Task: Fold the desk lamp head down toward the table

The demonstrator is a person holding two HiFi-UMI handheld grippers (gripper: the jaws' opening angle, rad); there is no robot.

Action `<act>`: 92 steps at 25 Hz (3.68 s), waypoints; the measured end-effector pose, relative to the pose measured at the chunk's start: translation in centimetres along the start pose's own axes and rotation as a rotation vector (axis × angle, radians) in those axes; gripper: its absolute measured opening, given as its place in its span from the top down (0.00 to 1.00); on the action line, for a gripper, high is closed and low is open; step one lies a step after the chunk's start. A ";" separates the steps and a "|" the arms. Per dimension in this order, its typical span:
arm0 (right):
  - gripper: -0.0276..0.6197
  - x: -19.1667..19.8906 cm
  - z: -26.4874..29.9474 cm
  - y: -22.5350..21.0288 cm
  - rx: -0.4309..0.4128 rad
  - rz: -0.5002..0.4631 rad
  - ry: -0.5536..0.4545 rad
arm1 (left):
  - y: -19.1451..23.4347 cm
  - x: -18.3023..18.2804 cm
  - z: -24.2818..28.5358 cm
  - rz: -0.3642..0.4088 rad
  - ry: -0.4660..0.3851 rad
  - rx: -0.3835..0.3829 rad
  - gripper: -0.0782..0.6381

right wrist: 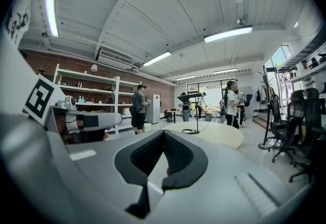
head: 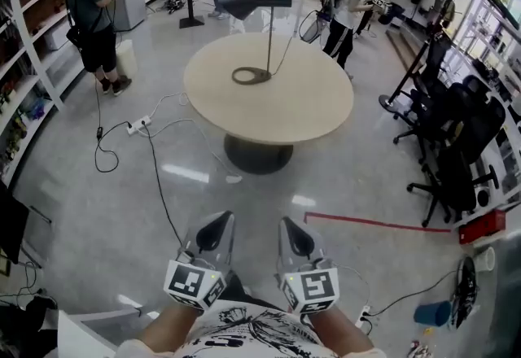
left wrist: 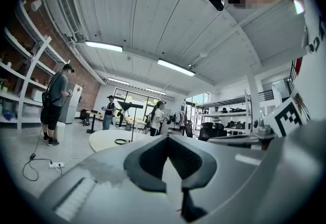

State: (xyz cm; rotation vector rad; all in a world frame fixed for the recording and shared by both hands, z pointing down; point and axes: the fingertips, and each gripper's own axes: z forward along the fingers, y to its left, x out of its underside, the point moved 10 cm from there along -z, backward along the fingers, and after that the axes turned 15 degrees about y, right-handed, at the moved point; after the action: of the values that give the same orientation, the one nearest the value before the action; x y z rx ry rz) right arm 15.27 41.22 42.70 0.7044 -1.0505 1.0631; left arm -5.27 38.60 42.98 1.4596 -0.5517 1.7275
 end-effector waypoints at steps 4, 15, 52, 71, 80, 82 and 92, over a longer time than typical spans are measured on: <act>0.94 0.2 -0.4 -0.8 0.027 0.042 -0.011 | -0.4 -0.1 0.6 0.004 0.004 0.021 0.88; 0.94 -0.5 4.7 -1.4 0.005 0.054 0.023 | 3.7 -0.4 2.9 -0.005 0.023 -0.005 0.88; 0.94 -16.4 41.7 -13.0 0.044 0.070 0.122 | 32.0 -12.5 30.6 -0.053 0.079 0.008 0.88; 0.94 -25.0 53.1 -23.7 -0.046 -0.005 0.058 | 36.1 -22.8 43.7 0.064 -0.022 -0.073 0.88; 0.94 -27.1 56.1 -22.5 0.006 0.012 0.039 | 40.2 -30.2 45.6 0.164 -0.128 -0.037 0.88; 0.94 -28.4 56.8 -22.1 0.015 -0.005 0.019 | 41.1 -31.9 45.9 0.181 -0.150 -0.046 0.88; 0.94 -29.3 59.2 -20.5 0.044 -0.006 0.030 | 46.3 -35.4 48.0 0.223 -0.122 -0.080 0.88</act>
State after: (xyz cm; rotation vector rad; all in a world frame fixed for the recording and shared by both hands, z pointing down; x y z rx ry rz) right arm 11.07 -27.60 37.47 0.7245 -1.0009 1.0917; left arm -11.65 -35.18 28.08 1.4987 -0.8678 1.7711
